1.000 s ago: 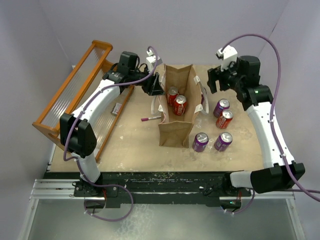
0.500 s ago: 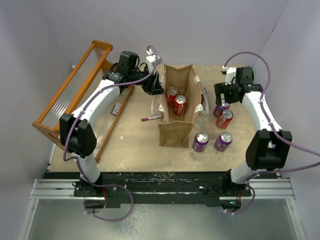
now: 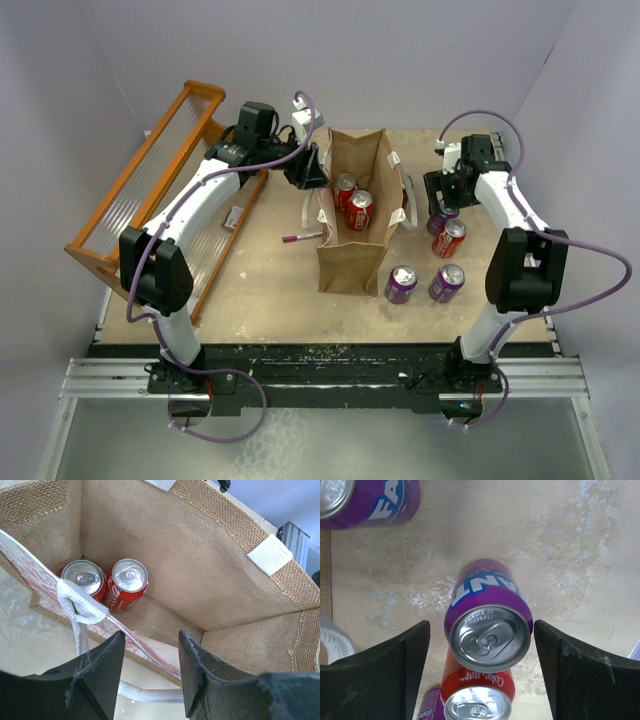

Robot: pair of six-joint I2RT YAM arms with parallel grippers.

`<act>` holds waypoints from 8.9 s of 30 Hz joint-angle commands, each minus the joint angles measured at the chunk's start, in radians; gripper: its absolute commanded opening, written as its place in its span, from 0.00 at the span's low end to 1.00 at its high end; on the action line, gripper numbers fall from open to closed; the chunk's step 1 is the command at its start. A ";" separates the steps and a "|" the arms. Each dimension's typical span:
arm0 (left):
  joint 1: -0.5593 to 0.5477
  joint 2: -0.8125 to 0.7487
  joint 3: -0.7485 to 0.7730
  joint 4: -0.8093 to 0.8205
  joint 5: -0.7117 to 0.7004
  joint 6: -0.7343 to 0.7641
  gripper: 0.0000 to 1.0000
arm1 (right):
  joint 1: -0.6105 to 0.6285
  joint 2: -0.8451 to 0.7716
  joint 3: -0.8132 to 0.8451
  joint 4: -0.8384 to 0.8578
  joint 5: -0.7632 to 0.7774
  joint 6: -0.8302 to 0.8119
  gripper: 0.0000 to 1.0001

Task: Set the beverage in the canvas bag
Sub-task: Pick up the drink from the center of the board, then place the drink in the canvas bag.

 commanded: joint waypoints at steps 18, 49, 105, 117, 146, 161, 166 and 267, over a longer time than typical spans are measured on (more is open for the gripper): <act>-0.002 -0.048 0.037 0.024 0.012 0.023 0.50 | -0.004 0.028 0.122 -0.009 0.004 0.003 0.45; -0.002 -0.075 -0.034 0.045 -0.063 -0.093 0.36 | 0.337 -0.123 0.676 -0.050 -0.451 0.003 0.00; 0.068 -0.081 -0.102 0.027 -0.020 -0.144 0.00 | 0.580 0.148 0.385 -0.003 -0.130 -0.132 0.00; 0.070 -0.077 -0.105 0.036 0.016 -0.141 0.00 | 0.597 0.201 0.357 0.043 -0.045 -0.115 0.00; 0.080 -0.036 -0.064 0.052 0.037 -0.145 0.00 | 0.598 0.275 0.235 0.103 -0.231 -0.167 0.21; 0.083 -0.033 -0.062 0.053 0.034 -0.144 0.00 | 0.594 0.234 0.157 0.110 -0.200 -0.199 0.60; 0.084 -0.035 -0.060 0.053 0.033 -0.143 0.00 | 0.585 0.233 0.157 0.108 -0.195 -0.204 0.69; 0.049 -0.026 -0.074 0.023 0.080 0.117 0.00 | 0.519 -0.261 -0.151 0.101 -0.457 -0.366 0.79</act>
